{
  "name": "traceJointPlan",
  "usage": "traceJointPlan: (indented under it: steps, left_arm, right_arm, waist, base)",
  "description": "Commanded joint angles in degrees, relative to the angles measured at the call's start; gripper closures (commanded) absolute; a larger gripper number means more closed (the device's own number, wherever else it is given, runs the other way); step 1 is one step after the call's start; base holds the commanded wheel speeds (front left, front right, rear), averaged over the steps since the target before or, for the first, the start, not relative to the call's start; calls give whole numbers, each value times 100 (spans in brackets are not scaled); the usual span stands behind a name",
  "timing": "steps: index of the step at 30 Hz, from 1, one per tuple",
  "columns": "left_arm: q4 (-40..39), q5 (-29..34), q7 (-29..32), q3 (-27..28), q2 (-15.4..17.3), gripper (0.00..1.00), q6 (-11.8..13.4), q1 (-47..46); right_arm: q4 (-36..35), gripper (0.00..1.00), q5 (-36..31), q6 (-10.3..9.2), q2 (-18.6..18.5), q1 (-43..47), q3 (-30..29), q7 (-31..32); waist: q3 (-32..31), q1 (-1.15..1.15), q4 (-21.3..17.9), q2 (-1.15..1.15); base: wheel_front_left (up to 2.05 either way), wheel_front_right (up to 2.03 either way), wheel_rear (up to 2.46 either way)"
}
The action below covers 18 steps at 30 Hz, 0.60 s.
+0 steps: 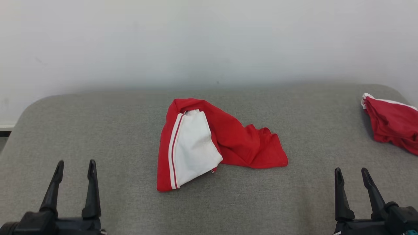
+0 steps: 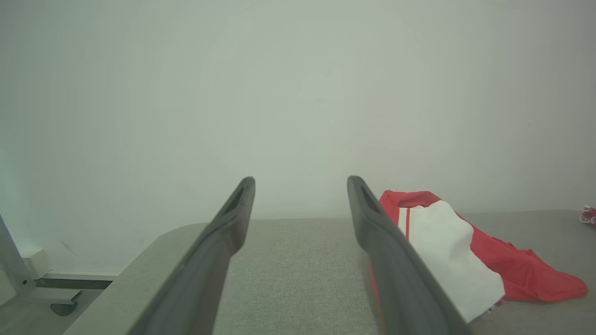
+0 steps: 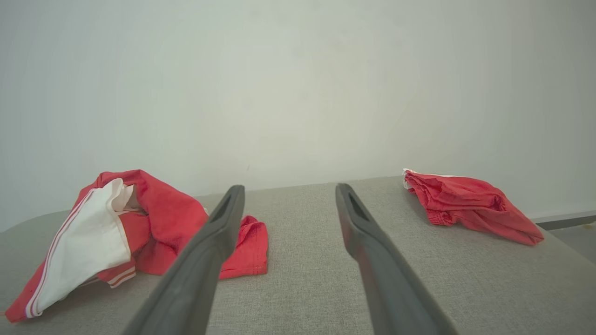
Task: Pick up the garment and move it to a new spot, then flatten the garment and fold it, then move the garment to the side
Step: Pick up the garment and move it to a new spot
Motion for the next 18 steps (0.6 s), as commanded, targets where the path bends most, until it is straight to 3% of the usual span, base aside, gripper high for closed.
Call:
traceJointPlan:
  steps: [1,18]
  left_arm:
    - [-35,67,-16,31,-24,0,-30,97]
    - [169,498,-17,344,-645,0,-595,831]
  right_arm:
    - [-21,0,17,-15,3,63,12,19]
    - [123,0,100,-15,2,234,387,53]
  waist:
    - [-60,1,65,0]
    - [-103,1,223,0]
  base:
    - [0,0,0]
    - [0,0,0]
